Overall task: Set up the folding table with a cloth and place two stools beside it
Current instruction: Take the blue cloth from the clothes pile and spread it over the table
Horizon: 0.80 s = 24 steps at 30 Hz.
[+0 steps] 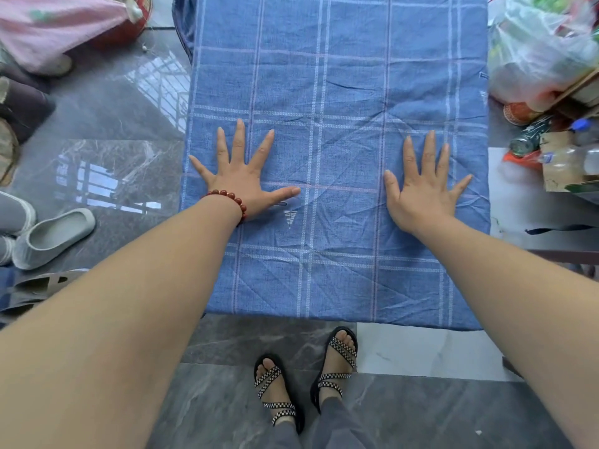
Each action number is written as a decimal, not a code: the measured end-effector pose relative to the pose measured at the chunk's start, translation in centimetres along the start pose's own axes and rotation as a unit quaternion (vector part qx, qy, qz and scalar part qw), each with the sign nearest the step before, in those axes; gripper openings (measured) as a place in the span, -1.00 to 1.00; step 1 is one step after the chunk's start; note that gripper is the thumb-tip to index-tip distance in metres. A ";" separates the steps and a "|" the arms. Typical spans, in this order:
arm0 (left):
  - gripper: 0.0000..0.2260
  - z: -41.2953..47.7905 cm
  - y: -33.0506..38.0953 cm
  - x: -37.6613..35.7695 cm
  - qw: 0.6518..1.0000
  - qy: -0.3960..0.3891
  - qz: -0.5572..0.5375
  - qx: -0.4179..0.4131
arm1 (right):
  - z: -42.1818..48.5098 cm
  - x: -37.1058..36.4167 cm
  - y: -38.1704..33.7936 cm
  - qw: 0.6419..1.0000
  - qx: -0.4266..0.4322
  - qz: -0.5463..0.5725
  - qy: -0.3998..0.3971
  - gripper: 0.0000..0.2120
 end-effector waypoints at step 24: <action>-0.32 -17.6 9.0 17.1 0.971 0.039 -0.234 -0.044 | -17.7 18.6 -6.7 0.911 0.026 0.408 0.060 -0.55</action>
Point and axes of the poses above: each hand's wrist, its own z-axis towards the middle knuckle, its own x-axis out of the back of the hand, y = z × x, the point moved 7 cm from there along z, towards the middle knuckle, and after that the axes turned 11 degrees about -z, right-handed, at the moved point
